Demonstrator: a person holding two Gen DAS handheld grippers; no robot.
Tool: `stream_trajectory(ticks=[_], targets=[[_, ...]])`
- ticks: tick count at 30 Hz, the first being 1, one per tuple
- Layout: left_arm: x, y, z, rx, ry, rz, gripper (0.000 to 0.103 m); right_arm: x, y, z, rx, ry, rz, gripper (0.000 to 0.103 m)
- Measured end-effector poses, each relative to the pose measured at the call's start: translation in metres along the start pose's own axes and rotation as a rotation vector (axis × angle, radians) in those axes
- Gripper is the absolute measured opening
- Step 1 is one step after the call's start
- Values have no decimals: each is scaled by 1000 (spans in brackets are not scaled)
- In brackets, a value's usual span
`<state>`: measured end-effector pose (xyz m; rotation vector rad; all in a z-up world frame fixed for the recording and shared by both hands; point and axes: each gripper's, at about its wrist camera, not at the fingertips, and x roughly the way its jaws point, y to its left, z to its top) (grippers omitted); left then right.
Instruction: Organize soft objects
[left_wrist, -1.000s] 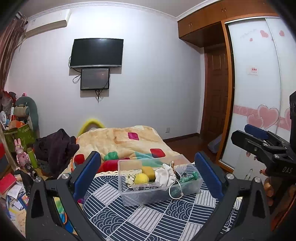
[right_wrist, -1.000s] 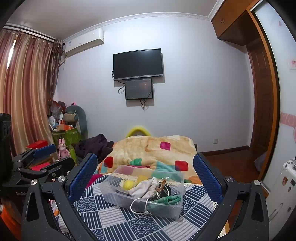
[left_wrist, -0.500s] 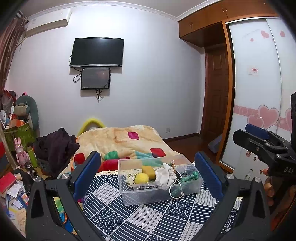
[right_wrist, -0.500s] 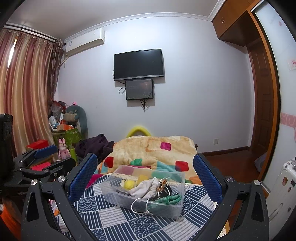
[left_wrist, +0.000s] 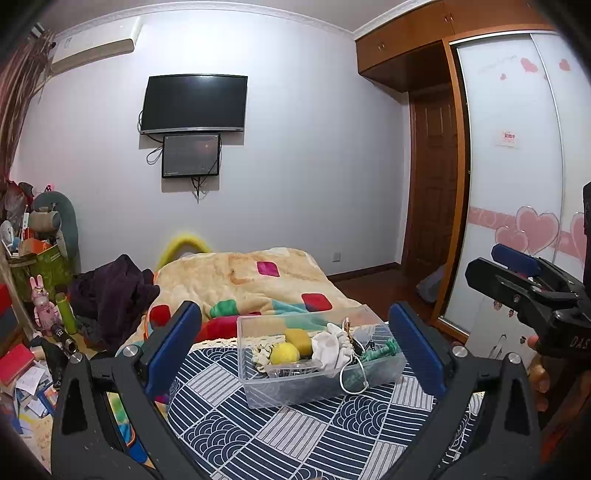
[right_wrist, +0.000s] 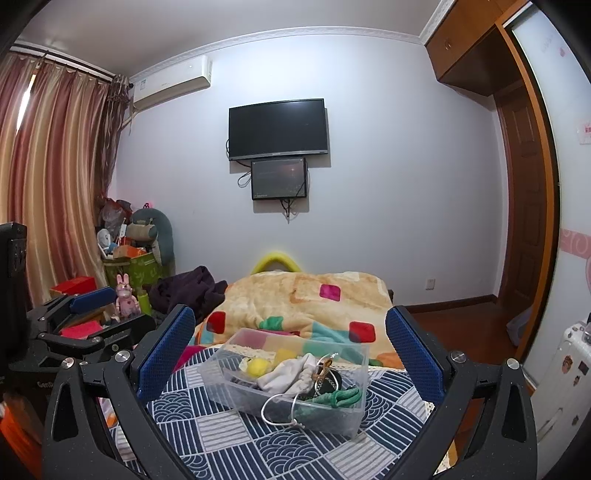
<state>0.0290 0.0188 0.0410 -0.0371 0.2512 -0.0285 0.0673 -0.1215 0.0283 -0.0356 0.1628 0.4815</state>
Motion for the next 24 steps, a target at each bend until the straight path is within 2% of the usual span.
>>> stream_trajectory(ticks=[7,24], targets=[[1,6,1,-11,17,-29,103,3,1,-1,-9,7,1,103],[2,11,-2,-23,33,-39,103,5,0,-2,1,13,0,103]])
